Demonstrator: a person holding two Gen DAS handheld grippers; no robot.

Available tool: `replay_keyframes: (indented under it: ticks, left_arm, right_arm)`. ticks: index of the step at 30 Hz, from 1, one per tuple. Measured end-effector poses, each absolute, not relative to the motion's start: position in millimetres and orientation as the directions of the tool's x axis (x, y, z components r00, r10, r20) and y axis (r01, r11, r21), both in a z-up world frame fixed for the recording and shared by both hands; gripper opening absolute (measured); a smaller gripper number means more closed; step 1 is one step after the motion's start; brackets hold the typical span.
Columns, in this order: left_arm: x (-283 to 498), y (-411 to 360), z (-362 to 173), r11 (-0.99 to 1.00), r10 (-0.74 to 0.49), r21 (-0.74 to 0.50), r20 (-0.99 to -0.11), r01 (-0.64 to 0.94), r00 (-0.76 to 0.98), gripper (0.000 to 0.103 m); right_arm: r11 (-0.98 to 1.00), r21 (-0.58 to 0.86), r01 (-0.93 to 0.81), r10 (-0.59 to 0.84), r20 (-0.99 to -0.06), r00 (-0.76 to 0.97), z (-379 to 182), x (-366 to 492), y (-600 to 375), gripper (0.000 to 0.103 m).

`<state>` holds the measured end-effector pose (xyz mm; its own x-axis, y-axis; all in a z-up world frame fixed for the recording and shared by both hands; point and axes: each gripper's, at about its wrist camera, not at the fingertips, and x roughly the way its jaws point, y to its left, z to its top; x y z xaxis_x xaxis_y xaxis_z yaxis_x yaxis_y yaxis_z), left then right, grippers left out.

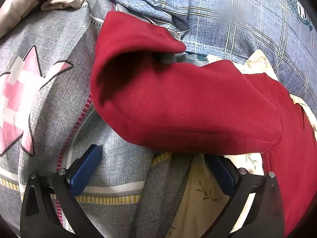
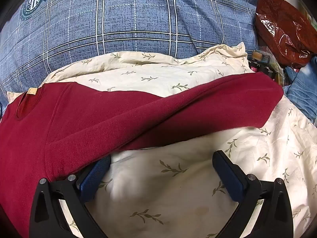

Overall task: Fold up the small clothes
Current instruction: 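Position both grippers over the red sweater spread on the sheet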

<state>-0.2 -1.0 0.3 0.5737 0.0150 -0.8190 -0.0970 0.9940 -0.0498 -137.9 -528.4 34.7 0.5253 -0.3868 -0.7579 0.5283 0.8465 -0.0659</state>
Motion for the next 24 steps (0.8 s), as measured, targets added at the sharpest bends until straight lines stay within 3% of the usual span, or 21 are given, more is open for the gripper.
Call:
replay_keyframes:
  ticks: [19,24]
  left_arm:
    - [-17.6,3.4,6.2,0.992,-0.002,-0.071,-0.838,-0.106,0.545,0.103]
    - [-47.1,-7.2,30.9,0.994,0.057,-0.014,-0.769,-0.107,0.636,0.103]
  right_arm:
    - [0.843,-0.071,0.532,-0.393,-0.758,0.521,37.1,-137.6,-525.1,0.103]
    - [0.844,-0.070,0.532,-0.392,-0.758,0.521,36.6,-137.3,-526.6,0.103]
